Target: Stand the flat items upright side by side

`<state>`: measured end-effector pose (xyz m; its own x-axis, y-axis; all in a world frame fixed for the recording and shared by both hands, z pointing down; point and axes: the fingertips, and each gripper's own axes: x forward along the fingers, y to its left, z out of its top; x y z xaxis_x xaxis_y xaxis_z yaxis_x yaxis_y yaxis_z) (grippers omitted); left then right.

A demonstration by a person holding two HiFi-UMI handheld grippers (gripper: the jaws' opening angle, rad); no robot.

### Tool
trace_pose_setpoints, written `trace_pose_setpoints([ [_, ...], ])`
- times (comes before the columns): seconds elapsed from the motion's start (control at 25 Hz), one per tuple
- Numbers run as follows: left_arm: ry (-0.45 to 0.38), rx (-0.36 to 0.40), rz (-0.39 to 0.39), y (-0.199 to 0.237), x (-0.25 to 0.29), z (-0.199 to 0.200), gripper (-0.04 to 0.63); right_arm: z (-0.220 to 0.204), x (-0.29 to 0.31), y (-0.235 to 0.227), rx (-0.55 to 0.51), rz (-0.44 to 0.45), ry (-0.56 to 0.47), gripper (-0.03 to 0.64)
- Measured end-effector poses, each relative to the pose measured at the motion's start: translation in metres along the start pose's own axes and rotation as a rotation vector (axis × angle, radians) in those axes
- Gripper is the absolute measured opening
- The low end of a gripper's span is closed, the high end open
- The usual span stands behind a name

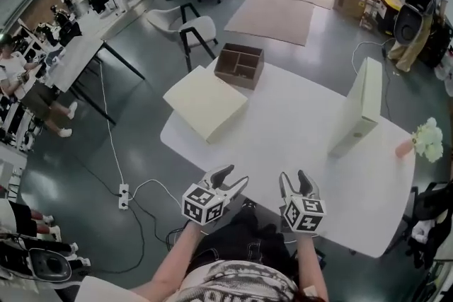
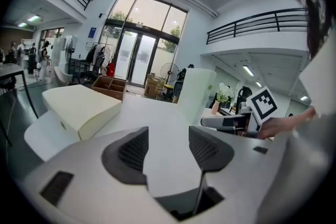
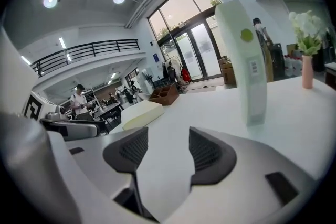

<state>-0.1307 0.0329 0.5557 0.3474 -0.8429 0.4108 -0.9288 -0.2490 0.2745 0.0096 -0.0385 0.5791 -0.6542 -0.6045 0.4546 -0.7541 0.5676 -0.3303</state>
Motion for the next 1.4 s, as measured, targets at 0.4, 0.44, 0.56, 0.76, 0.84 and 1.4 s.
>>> trace_pose_setpoints([
  [0.4, -0.071, -0.059, 0.109, 0.087, -0.035, 0.018, 0.245, 0.023, 0.069, 0.07, -0.063, 0.144, 0.019, 0.245],
  [0.44, -0.07, -0.059, 0.11, 0.1, -0.036, 0.019, 0.245, 0.025, 0.081, 0.076, -0.057, 0.145, 0.021, 0.245],
  [0.56, -0.052, -0.068, 0.114, 0.142, -0.041, 0.02, 0.245, 0.028, 0.118, 0.096, -0.027, 0.139, 0.037, 0.245],
  [0.76, -0.044, -0.094, 0.132, 0.221, -0.058, 0.03, 0.245, 0.036, 0.173, 0.131, 0.008, 0.146, 0.064, 0.245],
  [0.84, -0.053, -0.111, 0.144, 0.253, -0.061, 0.036, 0.245, 0.04, 0.193, 0.14, 0.006, 0.135, 0.072, 0.245],
  [1.4, 0.033, -0.257, 0.237, 0.445, -0.028, 0.032, 0.344, 0.053, 0.29, 0.122, 0.027, 0.034, 0.158, 0.259],
])
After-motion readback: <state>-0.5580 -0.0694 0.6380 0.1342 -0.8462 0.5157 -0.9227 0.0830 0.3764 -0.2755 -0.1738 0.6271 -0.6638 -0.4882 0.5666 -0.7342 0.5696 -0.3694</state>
